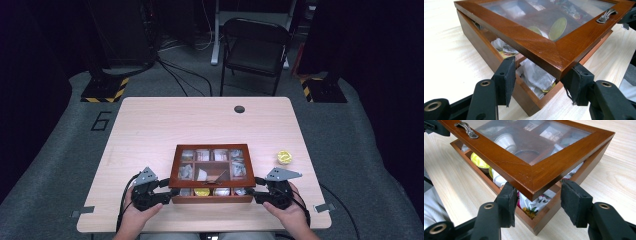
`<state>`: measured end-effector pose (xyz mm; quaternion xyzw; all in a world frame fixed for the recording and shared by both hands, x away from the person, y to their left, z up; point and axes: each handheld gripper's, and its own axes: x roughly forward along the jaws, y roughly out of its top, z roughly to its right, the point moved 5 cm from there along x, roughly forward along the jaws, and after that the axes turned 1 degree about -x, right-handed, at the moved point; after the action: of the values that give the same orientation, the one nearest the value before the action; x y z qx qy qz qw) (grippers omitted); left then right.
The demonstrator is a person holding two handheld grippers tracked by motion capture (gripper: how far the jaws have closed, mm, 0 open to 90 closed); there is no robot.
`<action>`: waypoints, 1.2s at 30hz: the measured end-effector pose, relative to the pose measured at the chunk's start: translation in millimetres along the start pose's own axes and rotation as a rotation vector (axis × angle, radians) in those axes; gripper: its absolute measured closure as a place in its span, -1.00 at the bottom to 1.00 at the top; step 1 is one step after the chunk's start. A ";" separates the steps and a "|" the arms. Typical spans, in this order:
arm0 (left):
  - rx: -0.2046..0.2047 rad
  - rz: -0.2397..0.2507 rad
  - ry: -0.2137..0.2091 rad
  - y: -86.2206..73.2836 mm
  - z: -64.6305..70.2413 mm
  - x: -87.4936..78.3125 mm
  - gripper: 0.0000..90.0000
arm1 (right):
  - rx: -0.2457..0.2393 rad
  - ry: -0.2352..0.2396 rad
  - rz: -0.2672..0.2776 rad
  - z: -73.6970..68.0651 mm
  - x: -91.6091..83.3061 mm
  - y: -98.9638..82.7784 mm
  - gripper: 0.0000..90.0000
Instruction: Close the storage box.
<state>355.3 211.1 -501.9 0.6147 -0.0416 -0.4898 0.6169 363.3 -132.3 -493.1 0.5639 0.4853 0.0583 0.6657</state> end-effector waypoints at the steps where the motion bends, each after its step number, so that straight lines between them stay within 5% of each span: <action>1: 0.000 0.000 0.000 0.0 0.0 0.0 0.02 | 0.000 0.000 0.000 0.0 0.0 0.0 0.05; 25: 0.015 -0.039 -0.017 -12.4 9.7 0.7 0.02 | 0.014 0.020 -0.043 -4.9 3.8 -15.0 0.05; 36: -0.030 -0.034 -0.007 -15.4 7.4 -4.6 0.01 | 0.037 0.021 -0.032 -3.9 -3.6 -17.5 0.03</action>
<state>339.6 212.4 -509.8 0.6043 -0.0262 -0.5028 0.6175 350.4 -138.1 -504.7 0.5676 0.5024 0.0446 0.6507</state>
